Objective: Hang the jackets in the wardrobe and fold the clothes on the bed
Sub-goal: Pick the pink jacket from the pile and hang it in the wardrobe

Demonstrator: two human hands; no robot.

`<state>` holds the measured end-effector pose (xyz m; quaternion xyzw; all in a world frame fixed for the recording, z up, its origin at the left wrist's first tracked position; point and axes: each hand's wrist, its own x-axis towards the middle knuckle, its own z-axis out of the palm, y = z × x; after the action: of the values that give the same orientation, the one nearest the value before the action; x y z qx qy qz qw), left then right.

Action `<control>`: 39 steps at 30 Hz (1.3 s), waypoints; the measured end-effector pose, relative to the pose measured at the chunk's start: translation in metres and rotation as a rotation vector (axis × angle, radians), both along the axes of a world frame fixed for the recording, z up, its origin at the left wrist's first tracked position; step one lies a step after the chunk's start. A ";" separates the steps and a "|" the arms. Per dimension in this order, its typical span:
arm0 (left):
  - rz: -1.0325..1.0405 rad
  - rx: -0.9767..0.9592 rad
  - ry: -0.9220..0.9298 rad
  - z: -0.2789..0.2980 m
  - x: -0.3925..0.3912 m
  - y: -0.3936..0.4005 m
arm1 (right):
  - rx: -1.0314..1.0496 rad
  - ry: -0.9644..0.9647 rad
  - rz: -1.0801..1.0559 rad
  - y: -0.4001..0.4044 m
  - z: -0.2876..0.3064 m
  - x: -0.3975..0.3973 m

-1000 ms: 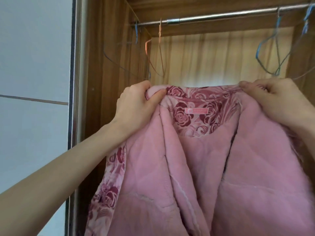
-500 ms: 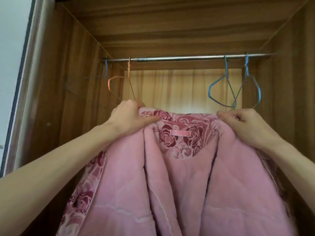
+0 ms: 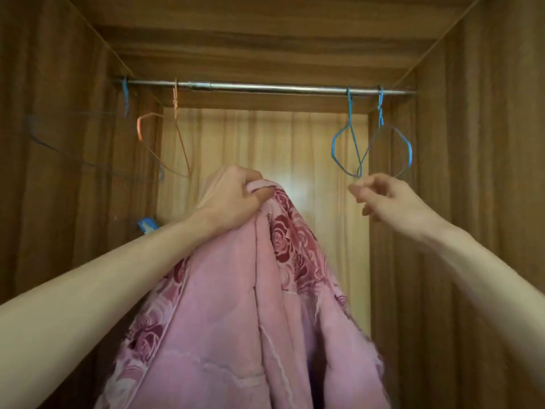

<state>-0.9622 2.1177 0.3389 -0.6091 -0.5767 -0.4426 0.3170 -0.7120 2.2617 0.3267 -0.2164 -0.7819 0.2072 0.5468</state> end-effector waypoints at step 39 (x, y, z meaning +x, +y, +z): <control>-0.207 -0.168 -0.423 0.009 -0.009 0.015 | 0.067 0.133 -0.020 -0.028 -0.005 -0.060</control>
<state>-0.9711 2.1324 0.3483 -0.5832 -0.5993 -0.5409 0.0905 -0.7725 2.2332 0.3216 -0.1918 -0.7481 0.1893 0.6064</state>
